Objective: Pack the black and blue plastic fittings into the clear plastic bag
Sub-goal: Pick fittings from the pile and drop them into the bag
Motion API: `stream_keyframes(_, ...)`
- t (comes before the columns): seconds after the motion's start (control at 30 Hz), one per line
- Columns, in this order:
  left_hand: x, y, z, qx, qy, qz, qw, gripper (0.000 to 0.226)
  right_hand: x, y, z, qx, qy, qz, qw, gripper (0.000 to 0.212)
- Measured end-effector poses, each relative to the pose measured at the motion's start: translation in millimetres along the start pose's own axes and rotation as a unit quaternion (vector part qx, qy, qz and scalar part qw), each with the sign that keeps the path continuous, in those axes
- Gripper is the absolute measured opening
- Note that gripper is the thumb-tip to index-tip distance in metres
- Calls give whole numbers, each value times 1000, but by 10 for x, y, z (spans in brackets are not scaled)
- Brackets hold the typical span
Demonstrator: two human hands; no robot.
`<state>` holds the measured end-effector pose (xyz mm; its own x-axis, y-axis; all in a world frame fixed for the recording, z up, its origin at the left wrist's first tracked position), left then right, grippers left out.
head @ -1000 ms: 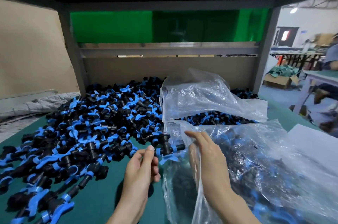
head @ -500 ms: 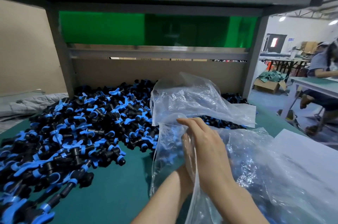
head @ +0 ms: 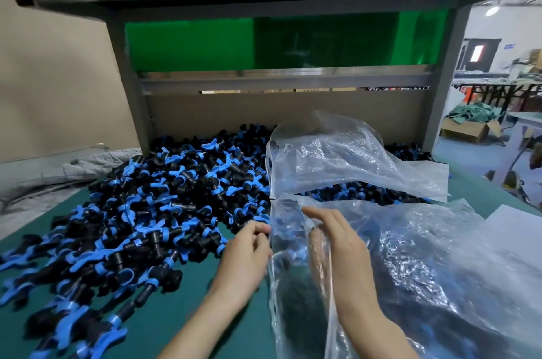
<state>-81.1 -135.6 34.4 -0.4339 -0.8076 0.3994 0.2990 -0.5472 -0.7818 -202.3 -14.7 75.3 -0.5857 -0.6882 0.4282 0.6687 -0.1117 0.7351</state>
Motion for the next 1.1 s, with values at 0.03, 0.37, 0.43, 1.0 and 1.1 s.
stream_keyframes(0.03,-19,63,126,105,8,-25,994,20,-22,-35,-73,-9,19,2,1000,48)
stream_keyframes(0.37,0,207,287,632,231,-77,736,52,-57,-408,-364,-113,89,-41,989,34)
stream_keyframes(0.43,49,199,298,650,248,-74,715,55,-47,-418,-354,-114,89,-43,989,34)
stream_keyframes(1.0,-110,61,159,-337,-175,110,918,19,-63,-407,-327,-102,85,-47,990,39)
stream_keyframes(1.1,-179,198,-88,-411,-210,159,873,21,-73,-402,-305,-89,79,-42,992,35)
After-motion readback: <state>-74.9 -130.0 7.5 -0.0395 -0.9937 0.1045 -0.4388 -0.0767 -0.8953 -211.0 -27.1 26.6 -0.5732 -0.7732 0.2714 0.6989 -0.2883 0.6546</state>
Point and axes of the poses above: each hand's wrist, its own x-axis towards the middle knuckle, its own z-axis out of the back of the hand, y = z × x, the point moved 4 cm from there along x, towards the middle knuckle, and after that the axes turned 14 degrees about -z, right-handed, at the moved point
